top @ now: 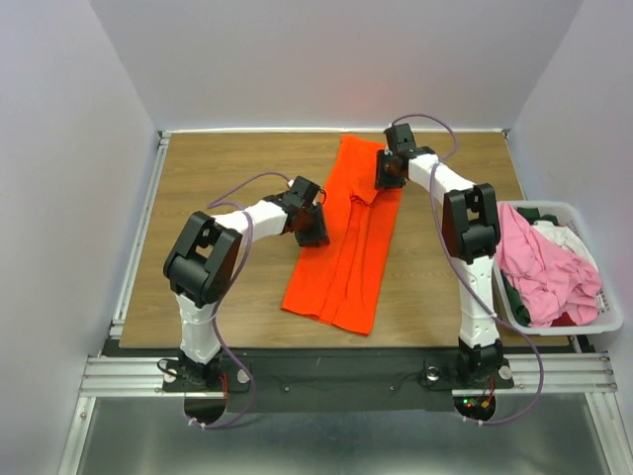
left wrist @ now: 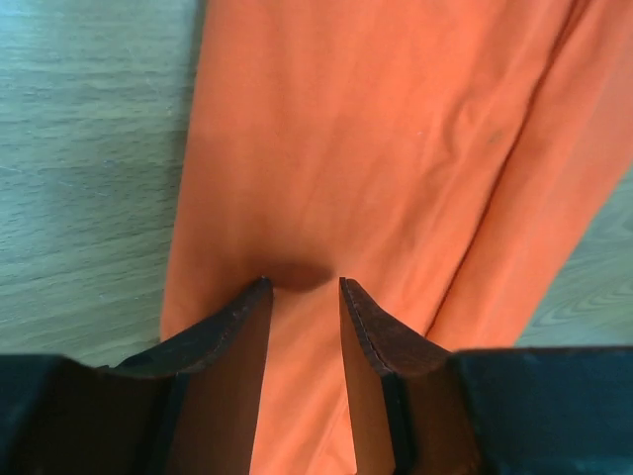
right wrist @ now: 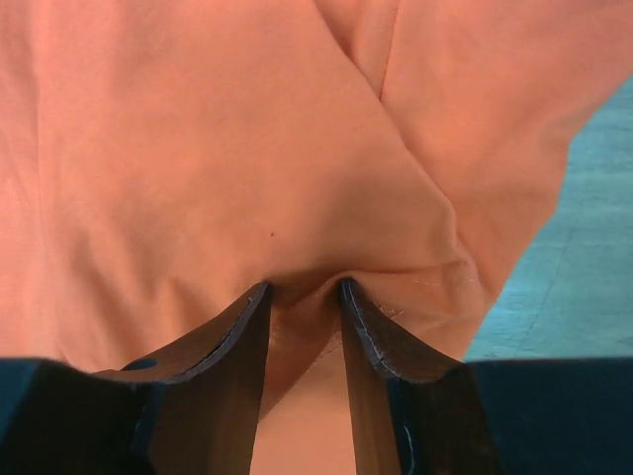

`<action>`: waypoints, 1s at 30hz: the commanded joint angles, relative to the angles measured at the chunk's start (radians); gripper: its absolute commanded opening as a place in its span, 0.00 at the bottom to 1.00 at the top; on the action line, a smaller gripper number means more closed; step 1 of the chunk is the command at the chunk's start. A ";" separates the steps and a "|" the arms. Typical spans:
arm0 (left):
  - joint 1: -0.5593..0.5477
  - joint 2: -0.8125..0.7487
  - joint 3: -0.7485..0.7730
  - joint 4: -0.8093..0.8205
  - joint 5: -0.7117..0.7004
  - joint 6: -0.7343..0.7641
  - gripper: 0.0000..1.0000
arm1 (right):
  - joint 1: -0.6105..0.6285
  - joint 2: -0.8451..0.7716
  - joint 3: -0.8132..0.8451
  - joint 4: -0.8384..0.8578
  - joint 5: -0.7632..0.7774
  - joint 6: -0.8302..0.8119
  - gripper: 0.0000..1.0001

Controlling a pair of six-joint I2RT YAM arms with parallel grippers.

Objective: Fold and stack the t-shirts
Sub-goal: Fold the tshirt

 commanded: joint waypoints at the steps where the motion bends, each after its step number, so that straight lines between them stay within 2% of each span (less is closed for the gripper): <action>1: -0.003 -0.057 -0.116 0.103 0.022 -0.149 0.45 | -0.006 0.084 0.076 0.012 -0.037 -0.034 0.42; 7: -0.014 -0.086 -0.230 0.224 0.069 -0.293 0.45 | -0.005 0.170 0.165 0.011 -0.087 -0.057 0.44; 11: -0.037 -0.086 -0.216 0.235 0.080 -0.336 0.45 | -0.005 0.235 0.254 0.007 -0.109 -0.080 0.45; 15: -0.037 -0.115 -0.176 0.206 0.054 -0.333 0.54 | -0.005 0.240 0.323 0.001 -0.112 -0.092 0.48; 17: -0.039 -0.156 -0.142 0.180 0.016 -0.303 0.60 | -0.005 0.175 0.323 0.000 -0.104 -0.100 0.51; 18: -0.039 -0.170 -0.130 0.149 0.002 -0.287 0.66 | -0.005 0.146 0.311 -0.002 -0.101 -0.104 0.52; 21: -0.042 -0.222 -0.069 0.051 -0.062 -0.203 0.72 | -0.005 -0.009 0.213 -0.003 -0.074 -0.110 0.58; 24: -0.057 -0.296 -0.038 -0.036 -0.113 -0.138 0.74 | -0.003 -0.212 0.052 -0.008 -0.074 -0.095 0.59; 25: -0.069 -0.331 -0.029 -0.055 -0.122 -0.125 0.74 | -0.003 -0.263 -0.049 -0.011 -0.075 -0.081 0.59; 26: -0.080 -0.345 -0.024 -0.076 -0.124 -0.109 0.74 | -0.003 -0.367 -0.098 -0.014 -0.081 -0.069 0.59; 28: -0.100 -0.385 -0.027 -0.128 -0.119 -0.079 0.73 | -0.003 -0.461 -0.212 -0.023 -0.095 -0.035 0.58; 29: -0.130 -0.394 -0.030 -0.144 -0.113 -0.068 0.71 | -0.003 -0.554 -0.315 -0.026 -0.104 -0.025 0.58; 30: -0.146 -0.402 -0.033 -0.162 -0.109 -0.060 0.69 | -0.003 -0.555 -0.316 -0.031 -0.115 -0.015 0.58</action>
